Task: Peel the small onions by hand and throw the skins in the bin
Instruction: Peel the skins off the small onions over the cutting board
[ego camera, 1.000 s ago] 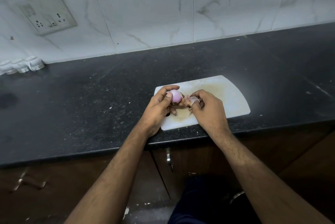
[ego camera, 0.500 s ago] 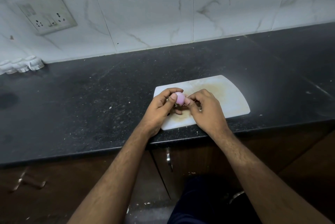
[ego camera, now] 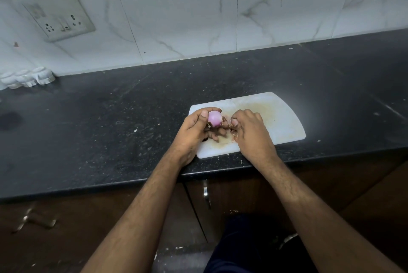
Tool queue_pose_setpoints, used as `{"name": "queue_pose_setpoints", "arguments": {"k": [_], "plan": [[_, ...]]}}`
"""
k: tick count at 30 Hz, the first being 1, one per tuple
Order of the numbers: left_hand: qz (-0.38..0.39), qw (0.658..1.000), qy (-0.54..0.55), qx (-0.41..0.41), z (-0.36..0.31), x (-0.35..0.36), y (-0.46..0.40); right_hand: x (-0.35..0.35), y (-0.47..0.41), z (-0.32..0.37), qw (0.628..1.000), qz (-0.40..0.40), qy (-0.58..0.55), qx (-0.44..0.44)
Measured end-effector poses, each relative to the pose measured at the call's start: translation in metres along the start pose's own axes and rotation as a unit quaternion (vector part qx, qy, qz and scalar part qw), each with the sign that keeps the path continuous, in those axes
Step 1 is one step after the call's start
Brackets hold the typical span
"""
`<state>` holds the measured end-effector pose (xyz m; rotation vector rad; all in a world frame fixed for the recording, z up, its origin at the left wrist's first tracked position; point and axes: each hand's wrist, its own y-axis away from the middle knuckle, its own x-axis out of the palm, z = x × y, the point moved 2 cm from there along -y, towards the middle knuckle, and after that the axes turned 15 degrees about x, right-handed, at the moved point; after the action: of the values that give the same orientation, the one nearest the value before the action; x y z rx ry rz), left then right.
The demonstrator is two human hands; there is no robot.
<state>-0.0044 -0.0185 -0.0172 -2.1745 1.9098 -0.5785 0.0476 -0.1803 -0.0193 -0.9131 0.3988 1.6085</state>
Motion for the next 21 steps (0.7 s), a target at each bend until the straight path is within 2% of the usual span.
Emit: {"name": "queue_pose_setpoints", "arguments": {"k": [3, 9, 13, 18, 21], "plan": [[0.006, 1.0, -0.011, 0.006, 0.0004, 0.0002, -0.0005, -0.0018, -0.0004, -0.002, 0.998, -0.019, -0.045, 0.038], [0.004, 0.997, -0.069, 0.032, -0.0002, 0.0004, -0.0006, -0.0065, 0.0035, 0.001, 0.992, -0.03, -0.111, 0.045], [0.001, 0.997, -0.068, 0.034, -0.0018, 0.001, 0.0001, -0.0089, 0.006, 0.0006, 0.988, -0.049, -0.135, 0.048], [0.004, 0.998, -0.049, 0.038, -0.0032, 0.0009, 0.0013, -0.0041, 0.0041, -0.0029, 0.994, -0.025, -0.091, 0.048], [-0.003, 0.999, -0.036, 0.026, -0.0032, 0.0006, 0.0016, -0.0045, 0.0052, -0.0027, 0.992, -0.03, -0.123, 0.031]]}}
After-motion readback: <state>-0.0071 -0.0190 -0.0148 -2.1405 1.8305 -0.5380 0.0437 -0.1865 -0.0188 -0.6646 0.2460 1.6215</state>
